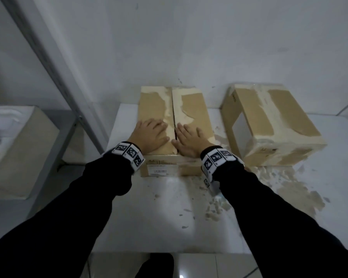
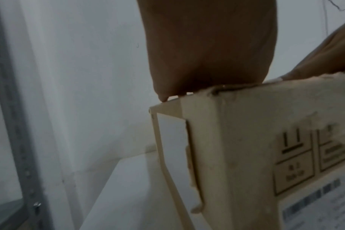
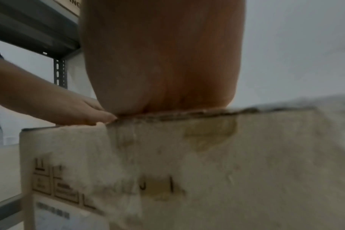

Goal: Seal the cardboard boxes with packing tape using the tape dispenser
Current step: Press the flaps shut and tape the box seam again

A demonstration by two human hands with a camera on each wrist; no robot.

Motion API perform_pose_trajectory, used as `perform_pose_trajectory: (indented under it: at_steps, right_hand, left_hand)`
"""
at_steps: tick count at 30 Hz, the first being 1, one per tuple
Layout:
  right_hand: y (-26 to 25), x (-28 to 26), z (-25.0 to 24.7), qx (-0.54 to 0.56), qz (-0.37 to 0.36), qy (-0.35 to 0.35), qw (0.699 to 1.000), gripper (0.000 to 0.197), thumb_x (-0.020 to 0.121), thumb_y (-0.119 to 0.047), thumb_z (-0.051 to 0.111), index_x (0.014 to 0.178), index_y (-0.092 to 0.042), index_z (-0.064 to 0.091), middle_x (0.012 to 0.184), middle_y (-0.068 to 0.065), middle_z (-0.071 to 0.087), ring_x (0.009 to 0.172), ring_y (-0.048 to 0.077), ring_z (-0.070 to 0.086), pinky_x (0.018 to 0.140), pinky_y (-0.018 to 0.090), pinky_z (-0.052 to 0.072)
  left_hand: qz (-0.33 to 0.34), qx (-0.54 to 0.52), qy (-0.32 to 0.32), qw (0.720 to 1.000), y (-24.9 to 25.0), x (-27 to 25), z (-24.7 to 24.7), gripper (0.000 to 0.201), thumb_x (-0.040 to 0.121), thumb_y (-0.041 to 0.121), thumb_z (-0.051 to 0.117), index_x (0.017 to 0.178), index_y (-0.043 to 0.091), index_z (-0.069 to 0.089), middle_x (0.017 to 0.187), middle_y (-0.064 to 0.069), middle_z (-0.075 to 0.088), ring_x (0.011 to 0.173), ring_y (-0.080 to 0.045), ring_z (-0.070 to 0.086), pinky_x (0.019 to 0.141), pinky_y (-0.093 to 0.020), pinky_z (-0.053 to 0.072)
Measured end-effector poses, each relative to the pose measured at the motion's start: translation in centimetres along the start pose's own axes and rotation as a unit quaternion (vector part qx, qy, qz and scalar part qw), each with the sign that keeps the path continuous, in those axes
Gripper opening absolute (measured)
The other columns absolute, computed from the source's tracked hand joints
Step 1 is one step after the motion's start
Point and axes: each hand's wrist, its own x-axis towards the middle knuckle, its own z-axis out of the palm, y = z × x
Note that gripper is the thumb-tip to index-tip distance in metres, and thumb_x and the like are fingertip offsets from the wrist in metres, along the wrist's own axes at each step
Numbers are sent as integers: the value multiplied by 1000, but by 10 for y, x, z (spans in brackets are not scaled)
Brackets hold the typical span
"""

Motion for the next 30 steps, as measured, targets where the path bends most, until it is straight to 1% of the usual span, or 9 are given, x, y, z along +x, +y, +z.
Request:
perform_pose_trajectory:
  at_steps: [2,6,9,13,17,20,23,26,30]
  right_hand:
    - [2,-2,-5,-7,-10,-6,1000,60,103,-43,12,154,-15,1,163,-1,-10,149,17,-8,119,52,-2]
    - [2,11,-28,37,-30,120,992,49,103,-39,19,141,-12,34,149,11,31,140,27,29,112,48,24]
    - [4,33,-38,47,-1,94,994,57,104,-39,20,151,-9,16,163,6,4,149,20,7,117,46,12]
    - [11,49,-36,15,4,9,1000,62,104,-39,17,153,-10,-7,161,3,-19,149,15,-12,118,47,-6]
    - [12,46,-42,33,-11,42,998,57,101,-30,35,151,-7,18,162,8,7,149,24,10,117,48,13]
    - [5,43,-46,112,33,213,970,39,91,-9,51,128,0,53,135,19,45,123,36,46,99,40,40]
    - [8,40,-47,171,121,236,949,36,87,-3,51,123,2,53,125,22,53,114,38,51,92,37,42]
    - [8,38,-46,204,98,208,952,44,88,-15,56,132,-8,51,122,21,56,112,35,54,91,34,42]
    - [-2,35,-34,7,37,170,985,42,98,-36,43,139,-28,47,135,17,40,123,34,37,97,43,37]
  left_hand:
    - [13,20,23,999,0,5,-5,75,74,71,19,132,30,45,141,3,39,129,-25,35,107,-41,24]
    - [13,14,35,999,1,29,-28,48,90,55,40,125,24,49,129,-5,45,119,-30,41,104,-42,29]
    - [11,-3,18,1000,-3,49,-36,54,93,51,39,141,26,33,145,-5,34,131,-28,34,109,-45,25]
    - [18,30,-107,994,-12,66,-28,60,95,55,26,149,32,9,159,9,-2,147,-19,1,115,-56,6]
    - [26,1,-111,993,-18,68,-23,61,95,57,23,149,34,8,158,11,-4,146,-17,-4,114,-58,2]
    - [32,-8,-110,993,-20,68,-24,61,94,59,22,148,34,8,158,11,-3,146,-17,-5,113,-58,1]
    - [34,-5,-109,993,-20,69,-24,61,94,59,22,148,35,8,158,11,-3,146,-17,-4,113,-58,1]
    - [34,-3,-111,993,-21,70,-24,62,93,61,21,148,36,4,158,12,-4,146,-17,-4,113,-59,1]
    - [33,0,-131,991,-21,70,-27,62,94,60,21,148,37,1,158,12,-6,146,-16,-6,113,-58,-2]
